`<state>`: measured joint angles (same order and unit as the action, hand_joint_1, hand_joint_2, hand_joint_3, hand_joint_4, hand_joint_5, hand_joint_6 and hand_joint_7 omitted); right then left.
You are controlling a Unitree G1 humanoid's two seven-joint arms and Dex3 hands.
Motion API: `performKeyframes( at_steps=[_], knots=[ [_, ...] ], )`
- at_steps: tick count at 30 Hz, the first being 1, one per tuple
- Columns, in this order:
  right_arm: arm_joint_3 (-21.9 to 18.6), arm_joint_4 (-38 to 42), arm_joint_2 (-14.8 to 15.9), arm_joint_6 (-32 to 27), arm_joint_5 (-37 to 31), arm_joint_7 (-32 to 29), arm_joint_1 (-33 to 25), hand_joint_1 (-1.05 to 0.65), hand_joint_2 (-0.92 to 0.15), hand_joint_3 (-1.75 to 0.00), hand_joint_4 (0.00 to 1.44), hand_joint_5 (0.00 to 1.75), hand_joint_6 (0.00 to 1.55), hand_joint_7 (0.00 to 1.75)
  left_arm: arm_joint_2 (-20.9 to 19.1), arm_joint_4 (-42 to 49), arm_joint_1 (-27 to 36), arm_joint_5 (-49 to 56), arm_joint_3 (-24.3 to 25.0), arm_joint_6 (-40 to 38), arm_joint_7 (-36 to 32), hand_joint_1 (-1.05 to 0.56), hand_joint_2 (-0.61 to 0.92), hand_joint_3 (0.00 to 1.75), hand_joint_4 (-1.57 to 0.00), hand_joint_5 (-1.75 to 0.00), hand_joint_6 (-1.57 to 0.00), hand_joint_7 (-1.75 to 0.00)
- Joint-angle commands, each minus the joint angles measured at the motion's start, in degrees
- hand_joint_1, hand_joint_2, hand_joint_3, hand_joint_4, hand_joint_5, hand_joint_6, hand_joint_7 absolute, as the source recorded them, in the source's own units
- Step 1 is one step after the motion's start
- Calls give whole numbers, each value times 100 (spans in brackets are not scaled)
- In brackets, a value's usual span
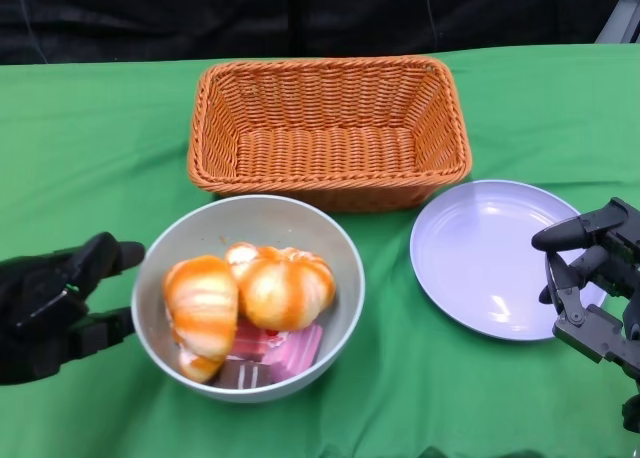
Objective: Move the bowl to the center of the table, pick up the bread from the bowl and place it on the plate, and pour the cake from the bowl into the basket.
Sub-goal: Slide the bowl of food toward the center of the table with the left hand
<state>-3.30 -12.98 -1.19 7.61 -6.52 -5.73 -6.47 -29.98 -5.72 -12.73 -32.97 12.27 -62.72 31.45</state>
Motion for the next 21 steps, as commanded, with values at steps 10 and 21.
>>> performKeyframes(
  at_steps=[10, 21],
  knots=[
    [15, 46, 32, 162, -249, -190, 19, -15, -66, -74, 77, 148, 71, 122, 110, -282, -50, -217, -373, -162, 80, -76, 92, 63, -4, -1, -3, 0],
    [12, 118, 22, 233, -304, -256, 46, -17, -68, -68, 80, 142, 72, 123, 477, -503, -334, -202, -726, -372, -56, -76, 92, 61, -12, -5, -6, -2]
  ],
)
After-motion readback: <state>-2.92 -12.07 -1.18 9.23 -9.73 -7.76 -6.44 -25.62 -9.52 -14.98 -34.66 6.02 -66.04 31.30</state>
